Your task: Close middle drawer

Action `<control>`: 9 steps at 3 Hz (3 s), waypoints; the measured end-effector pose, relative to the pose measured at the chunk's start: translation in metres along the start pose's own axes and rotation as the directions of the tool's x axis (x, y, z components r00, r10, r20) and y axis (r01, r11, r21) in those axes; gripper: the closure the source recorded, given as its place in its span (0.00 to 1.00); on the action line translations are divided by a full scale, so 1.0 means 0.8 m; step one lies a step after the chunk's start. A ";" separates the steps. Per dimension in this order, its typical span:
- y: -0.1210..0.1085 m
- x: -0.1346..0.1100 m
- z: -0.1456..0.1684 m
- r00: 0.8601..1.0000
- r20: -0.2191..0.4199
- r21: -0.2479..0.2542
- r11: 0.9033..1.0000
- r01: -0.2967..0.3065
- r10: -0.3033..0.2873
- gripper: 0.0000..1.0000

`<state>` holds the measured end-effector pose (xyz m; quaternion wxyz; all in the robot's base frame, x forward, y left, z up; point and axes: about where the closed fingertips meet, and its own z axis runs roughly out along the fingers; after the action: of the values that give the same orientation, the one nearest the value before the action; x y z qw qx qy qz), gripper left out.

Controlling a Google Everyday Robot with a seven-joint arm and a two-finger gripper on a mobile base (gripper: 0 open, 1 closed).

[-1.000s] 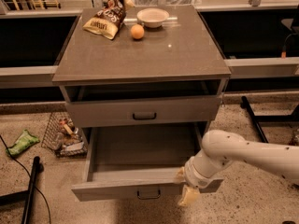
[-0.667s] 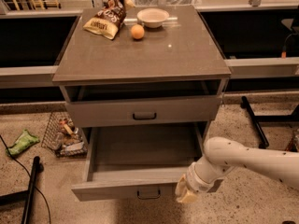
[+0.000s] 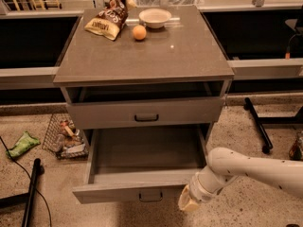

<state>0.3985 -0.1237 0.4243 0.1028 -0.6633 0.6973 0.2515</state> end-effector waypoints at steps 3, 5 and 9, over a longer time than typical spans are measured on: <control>-0.041 0.014 -0.004 0.999 -0.003 0.150 0.988 0.045 -0.045 1.00; -0.043 0.014 -0.004 0.999 -0.002 0.158 0.986 0.046 -0.047 0.59; -0.043 0.014 -0.004 0.999 -0.002 0.157 0.986 0.046 -0.047 0.00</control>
Offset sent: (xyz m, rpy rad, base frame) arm 0.0391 -0.0208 -0.0142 -0.0001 -0.2026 -0.0715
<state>0.4318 -0.1345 0.4143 0.1611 -0.6691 0.6992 0.1936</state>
